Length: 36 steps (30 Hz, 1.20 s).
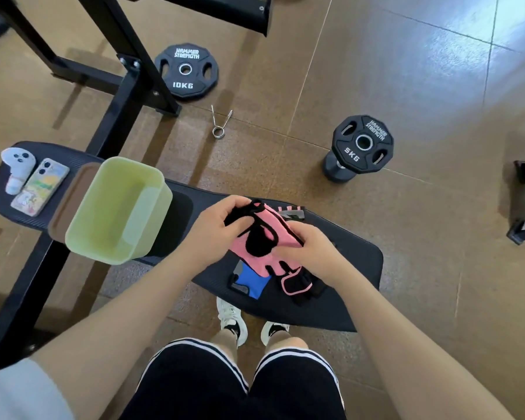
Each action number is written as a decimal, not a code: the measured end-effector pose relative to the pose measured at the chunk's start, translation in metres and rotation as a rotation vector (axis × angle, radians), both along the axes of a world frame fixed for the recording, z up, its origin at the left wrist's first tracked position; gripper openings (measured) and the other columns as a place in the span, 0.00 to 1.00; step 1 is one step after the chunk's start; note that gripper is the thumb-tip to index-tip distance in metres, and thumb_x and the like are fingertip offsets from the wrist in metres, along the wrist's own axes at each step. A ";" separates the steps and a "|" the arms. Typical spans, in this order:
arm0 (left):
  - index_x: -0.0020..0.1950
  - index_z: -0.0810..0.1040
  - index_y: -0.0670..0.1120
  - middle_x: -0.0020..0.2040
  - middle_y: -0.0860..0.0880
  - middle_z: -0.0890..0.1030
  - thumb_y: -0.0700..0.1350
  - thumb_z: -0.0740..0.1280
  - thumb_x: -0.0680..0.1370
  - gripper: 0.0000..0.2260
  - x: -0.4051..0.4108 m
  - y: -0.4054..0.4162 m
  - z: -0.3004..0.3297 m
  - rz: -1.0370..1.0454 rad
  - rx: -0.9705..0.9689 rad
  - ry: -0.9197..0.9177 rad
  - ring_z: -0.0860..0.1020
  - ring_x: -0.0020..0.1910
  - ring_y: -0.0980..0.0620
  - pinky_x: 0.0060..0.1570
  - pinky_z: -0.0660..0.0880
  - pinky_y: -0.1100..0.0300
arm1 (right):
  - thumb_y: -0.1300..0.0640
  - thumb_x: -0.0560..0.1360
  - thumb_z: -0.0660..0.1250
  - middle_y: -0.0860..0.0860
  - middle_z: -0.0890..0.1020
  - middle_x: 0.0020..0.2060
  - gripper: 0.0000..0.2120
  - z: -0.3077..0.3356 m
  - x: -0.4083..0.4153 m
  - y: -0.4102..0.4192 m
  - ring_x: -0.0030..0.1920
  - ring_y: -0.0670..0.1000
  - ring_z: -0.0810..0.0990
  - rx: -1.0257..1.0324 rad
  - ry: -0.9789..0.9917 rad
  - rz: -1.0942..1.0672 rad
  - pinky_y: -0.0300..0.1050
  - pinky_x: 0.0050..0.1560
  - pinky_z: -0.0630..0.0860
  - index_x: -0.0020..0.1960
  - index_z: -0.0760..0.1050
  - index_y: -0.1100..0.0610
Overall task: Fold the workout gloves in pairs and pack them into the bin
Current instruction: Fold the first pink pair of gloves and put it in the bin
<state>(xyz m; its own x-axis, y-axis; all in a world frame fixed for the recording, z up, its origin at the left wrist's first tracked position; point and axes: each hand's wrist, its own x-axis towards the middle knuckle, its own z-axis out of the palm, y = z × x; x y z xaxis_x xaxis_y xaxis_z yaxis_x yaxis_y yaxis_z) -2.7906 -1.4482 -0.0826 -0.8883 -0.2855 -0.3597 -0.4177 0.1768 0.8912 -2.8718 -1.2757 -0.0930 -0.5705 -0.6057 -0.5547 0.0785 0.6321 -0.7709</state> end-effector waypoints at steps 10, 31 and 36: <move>0.43 0.76 0.50 0.41 0.50 0.79 0.39 0.63 0.77 0.07 0.034 -0.019 -0.024 0.781 0.375 -0.074 0.75 0.42 0.52 0.44 0.71 0.59 | 0.67 0.75 0.64 0.53 0.82 0.42 0.07 -0.002 -0.030 -0.041 0.38 0.45 0.84 -0.115 -0.333 -0.136 0.39 0.39 0.80 0.50 0.78 0.59; 0.42 0.70 0.42 0.41 0.39 0.79 0.43 0.61 0.77 0.05 0.103 -0.228 -0.211 1.208 0.530 -0.482 0.79 0.40 0.40 0.44 0.77 0.44 | 0.63 0.77 0.56 0.57 0.80 0.41 0.09 -0.197 0.050 -0.384 0.38 0.56 0.76 0.303 0.377 0.473 0.48 0.37 0.71 0.52 0.73 0.63; 0.52 0.66 0.39 0.46 0.40 0.75 0.41 0.60 0.77 0.07 0.089 -0.243 -0.256 1.260 0.517 -0.554 0.76 0.40 0.41 0.37 0.75 0.53 | 0.67 0.76 0.56 0.60 0.79 0.49 0.15 -0.238 0.038 -0.399 0.45 0.58 0.77 0.416 0.305 0.526 0.46 0.41 0.71 0.62 0.69 0.62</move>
<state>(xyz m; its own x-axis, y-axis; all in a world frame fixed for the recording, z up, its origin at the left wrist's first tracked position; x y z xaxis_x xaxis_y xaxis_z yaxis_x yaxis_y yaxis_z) -2.7018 -1.6913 -0.3383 0.1269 -0.4866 -0.8644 -0.3527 -0.8366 0.4192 -2.8339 -1.6746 -0.3308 -0.4285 -0.6157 -0.6613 -0.4953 0.7722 -0.3980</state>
